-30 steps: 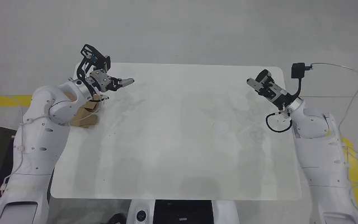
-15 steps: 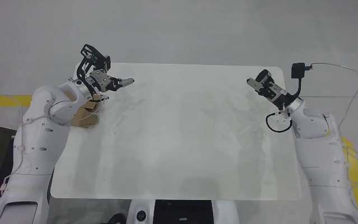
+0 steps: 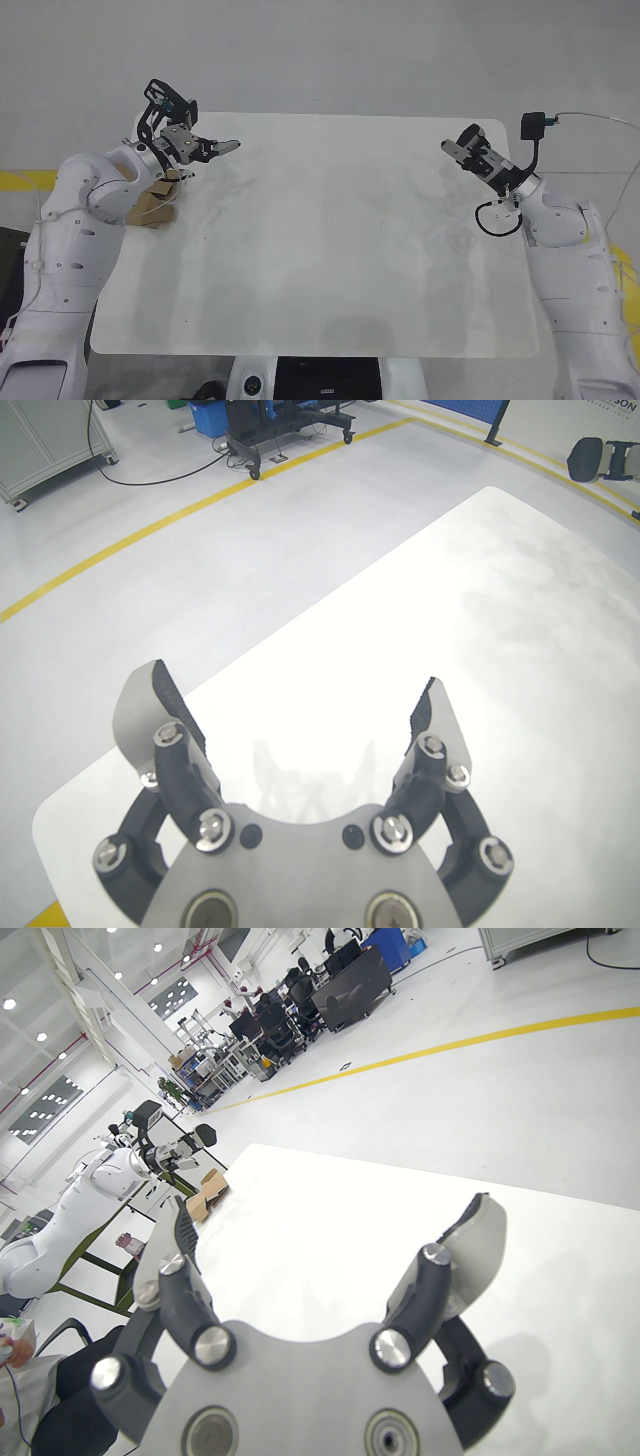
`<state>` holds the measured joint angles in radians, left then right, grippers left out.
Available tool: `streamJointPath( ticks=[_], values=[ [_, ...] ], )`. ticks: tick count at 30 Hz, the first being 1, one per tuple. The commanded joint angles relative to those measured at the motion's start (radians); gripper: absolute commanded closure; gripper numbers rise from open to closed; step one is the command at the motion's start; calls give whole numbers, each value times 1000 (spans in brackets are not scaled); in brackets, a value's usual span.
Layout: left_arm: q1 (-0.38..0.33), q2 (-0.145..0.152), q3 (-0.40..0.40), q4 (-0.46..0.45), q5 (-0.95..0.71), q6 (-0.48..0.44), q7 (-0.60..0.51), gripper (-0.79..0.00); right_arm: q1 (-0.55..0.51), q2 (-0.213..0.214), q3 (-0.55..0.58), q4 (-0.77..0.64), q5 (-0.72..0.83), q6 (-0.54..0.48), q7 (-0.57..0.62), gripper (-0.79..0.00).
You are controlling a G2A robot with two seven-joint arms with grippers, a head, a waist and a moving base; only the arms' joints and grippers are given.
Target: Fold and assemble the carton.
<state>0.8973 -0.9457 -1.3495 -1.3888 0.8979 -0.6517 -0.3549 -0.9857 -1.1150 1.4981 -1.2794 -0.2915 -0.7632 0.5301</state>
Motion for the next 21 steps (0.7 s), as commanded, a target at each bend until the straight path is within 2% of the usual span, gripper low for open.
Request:
streamJointPath(
  ticks=[1, 3, 10, 15, 21],
  values=[
    [9, 0, -11, 9, -67, 7, -18, -785, 0, 0, 0, 0, 0, 0, 0, -785],
    [-1, -1, -23, 47, -240, 9, -100, -785, 0, 0, 0, 0, 0, 0, 0, -785],
    [-64, 8, -92, 168, -603, 102, -336, -785, 0, 0, 0, 0, 0, 0, 0, -785],
    [-92, 23, -164, 252, -753, 163, -449, -785, 0, 0, 0, 0, 0, 0, 0, -785],
    [-99, 48, -260, 317, -821, 206, -507, -785, 0, 0, 0, 0, 0, 0, 0, -785]
  ],
)
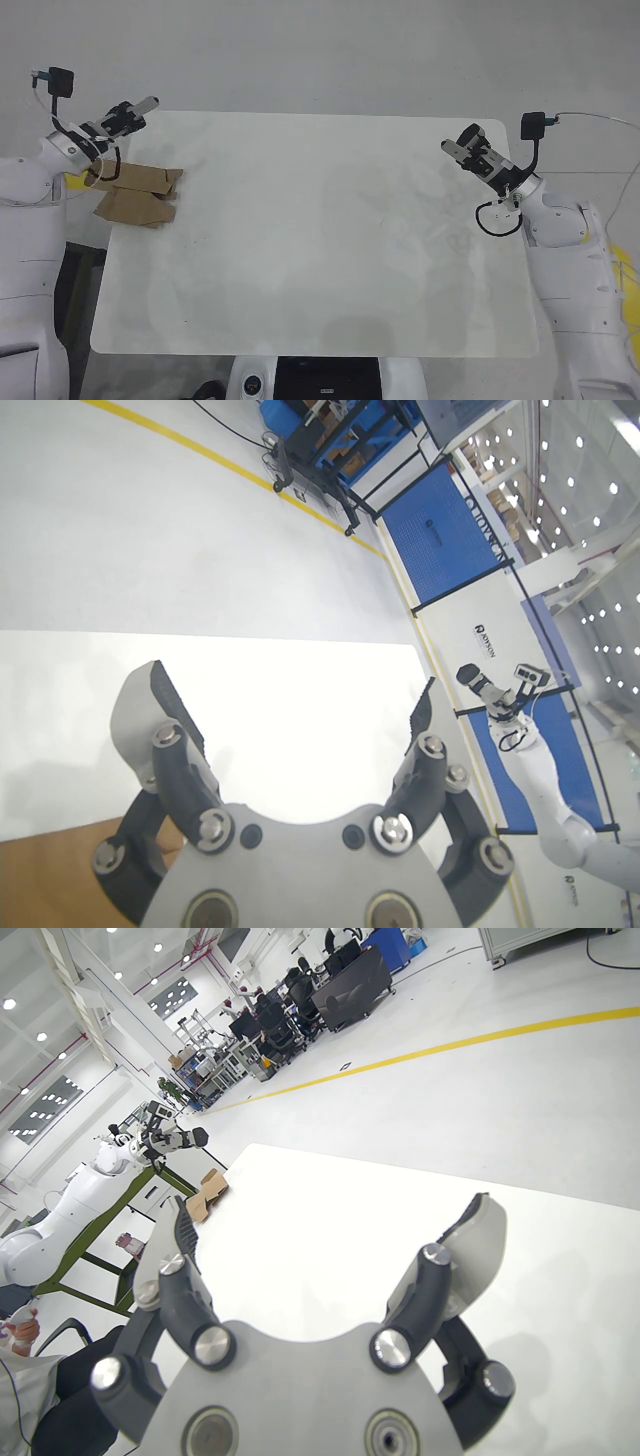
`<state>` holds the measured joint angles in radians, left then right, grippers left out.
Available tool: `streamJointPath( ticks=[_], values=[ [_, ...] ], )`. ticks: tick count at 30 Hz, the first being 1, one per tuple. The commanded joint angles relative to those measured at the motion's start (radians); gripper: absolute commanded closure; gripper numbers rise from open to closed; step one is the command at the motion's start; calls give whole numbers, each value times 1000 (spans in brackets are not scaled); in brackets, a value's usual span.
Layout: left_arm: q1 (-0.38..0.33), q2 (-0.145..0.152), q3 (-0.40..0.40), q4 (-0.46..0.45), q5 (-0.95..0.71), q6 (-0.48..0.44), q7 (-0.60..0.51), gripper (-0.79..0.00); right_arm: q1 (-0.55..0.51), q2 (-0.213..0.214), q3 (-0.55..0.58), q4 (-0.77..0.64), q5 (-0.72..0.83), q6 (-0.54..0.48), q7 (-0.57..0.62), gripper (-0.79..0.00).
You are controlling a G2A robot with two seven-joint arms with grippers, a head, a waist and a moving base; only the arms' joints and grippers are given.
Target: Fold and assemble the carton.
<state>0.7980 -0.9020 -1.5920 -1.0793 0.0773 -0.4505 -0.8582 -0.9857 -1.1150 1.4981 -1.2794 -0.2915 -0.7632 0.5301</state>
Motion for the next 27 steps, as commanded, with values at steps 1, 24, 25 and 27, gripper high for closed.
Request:
streamJointPath(
  ticks=[1, 24, 25, 27],
  values=[
    [0, 9, -33, 16, -3, 9, -8, -785, 0, 0, 0, 0, 0, 0, 0, -785],
    [-11, 107, -242, 306, 237, 106, 144, -785, 0, 0, 0, 0, 0, 0, 0, -785],
    [-13, 109, -241, 317, 244, 108, 147, -785, 0, 0, 0, 0, 0, 0, 0, -785],
    [-14, 113, -240, 340, 259, 111, 155, -785, 0, 0, 0, 0, 0, 0, 0, -785]
  ],
)
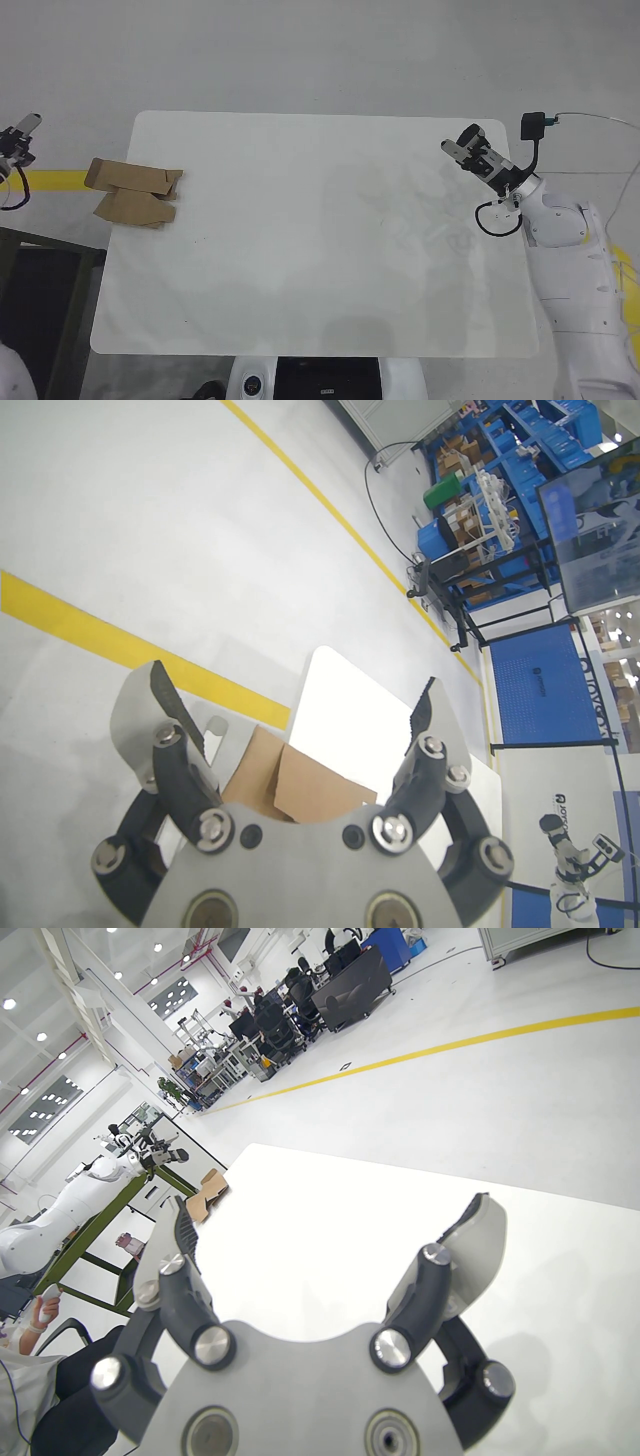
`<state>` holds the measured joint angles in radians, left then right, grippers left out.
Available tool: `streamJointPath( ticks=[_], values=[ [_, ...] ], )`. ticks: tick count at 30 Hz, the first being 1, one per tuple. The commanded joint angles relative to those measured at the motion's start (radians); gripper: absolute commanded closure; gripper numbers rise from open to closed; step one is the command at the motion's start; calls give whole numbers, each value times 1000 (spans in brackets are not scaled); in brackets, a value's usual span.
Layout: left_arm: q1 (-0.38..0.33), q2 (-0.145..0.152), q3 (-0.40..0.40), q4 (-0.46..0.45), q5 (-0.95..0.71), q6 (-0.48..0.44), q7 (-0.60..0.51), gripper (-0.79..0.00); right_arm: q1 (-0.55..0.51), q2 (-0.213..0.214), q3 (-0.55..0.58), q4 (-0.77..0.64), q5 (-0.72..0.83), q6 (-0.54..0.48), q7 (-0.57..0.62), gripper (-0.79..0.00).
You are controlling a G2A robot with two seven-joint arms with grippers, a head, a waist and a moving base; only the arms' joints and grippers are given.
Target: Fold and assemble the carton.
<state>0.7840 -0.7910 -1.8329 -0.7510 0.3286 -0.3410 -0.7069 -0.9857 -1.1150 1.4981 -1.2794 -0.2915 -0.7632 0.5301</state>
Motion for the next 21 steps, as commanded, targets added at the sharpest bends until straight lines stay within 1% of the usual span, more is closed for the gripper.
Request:
streamJointPath(
  ticks=[1, 5, 12, 21],
  values=[
    [-1, 3, 3, 23, 14, 4, 8, -785, 0, 0, 0, 0, 0, 0, 0, -785],
    [-1, 7, 16, 64, 31, 6, 19, -785, 0, 0, 0, 0, 0, 0, 0, -785],
    [-1, 2, 52, 114, 38, -5, 51, -785, 0, 0, 0, 0, 0, 0, 0, -785],
    [-6, -15, 108, 163, -2, -22, 31, -785, 0, 0, 0, 0, 0, 0, 0, -785]
  ],
)
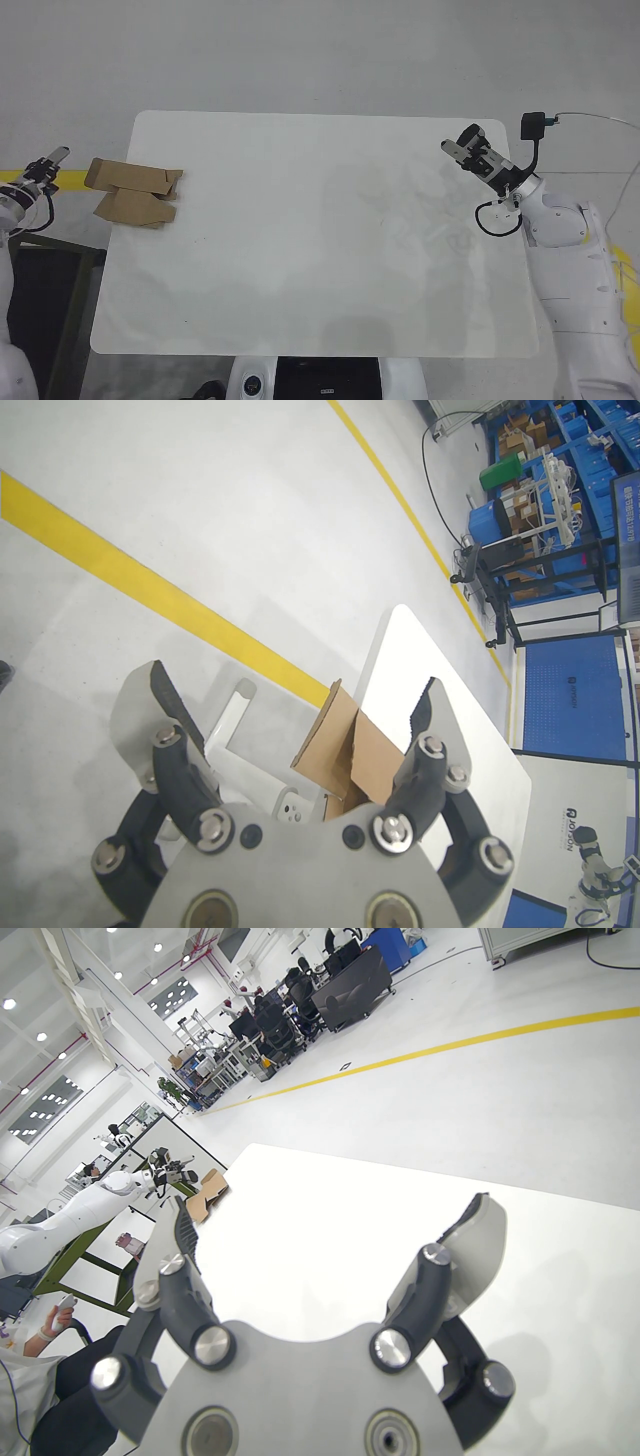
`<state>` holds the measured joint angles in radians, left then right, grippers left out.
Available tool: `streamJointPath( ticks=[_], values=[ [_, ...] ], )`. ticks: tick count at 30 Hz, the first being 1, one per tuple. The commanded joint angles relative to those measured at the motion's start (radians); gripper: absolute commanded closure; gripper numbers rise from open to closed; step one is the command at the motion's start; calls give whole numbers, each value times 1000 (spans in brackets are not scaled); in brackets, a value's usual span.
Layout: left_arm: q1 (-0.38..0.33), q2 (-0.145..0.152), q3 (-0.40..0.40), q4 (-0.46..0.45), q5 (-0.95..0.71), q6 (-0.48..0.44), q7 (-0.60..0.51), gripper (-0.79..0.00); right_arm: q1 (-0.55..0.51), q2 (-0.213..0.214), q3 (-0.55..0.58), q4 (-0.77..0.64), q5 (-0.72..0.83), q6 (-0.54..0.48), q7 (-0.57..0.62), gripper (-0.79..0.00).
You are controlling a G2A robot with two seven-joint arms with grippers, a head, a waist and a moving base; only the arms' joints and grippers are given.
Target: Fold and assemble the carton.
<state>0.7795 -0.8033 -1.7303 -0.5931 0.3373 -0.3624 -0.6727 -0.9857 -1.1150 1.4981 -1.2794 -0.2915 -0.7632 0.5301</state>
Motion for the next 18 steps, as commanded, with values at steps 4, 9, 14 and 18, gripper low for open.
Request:
streamJointPath(
  ticks=[4, 9, 14, 18],
  values=[
    [-12, -15, 44, 13, -17, 6, -15, -785, 0, 0, 0, 0, 0, 0, 0, -785],
    [-30, -29, 88, 27, -25, 10, -38, -785, 0, 0, 0, 0, 0, 0, 0, -785],
    [-42, -41, 117, 49, -43, 20, -53, -785, 0, 0, 0, 0, 0, 0, 0, -785],
    [-51, -45, 130, 62, -53, 25, -56, -720, 0, 0, 0, 0, 0, 0, 0, -785]
  ],
)
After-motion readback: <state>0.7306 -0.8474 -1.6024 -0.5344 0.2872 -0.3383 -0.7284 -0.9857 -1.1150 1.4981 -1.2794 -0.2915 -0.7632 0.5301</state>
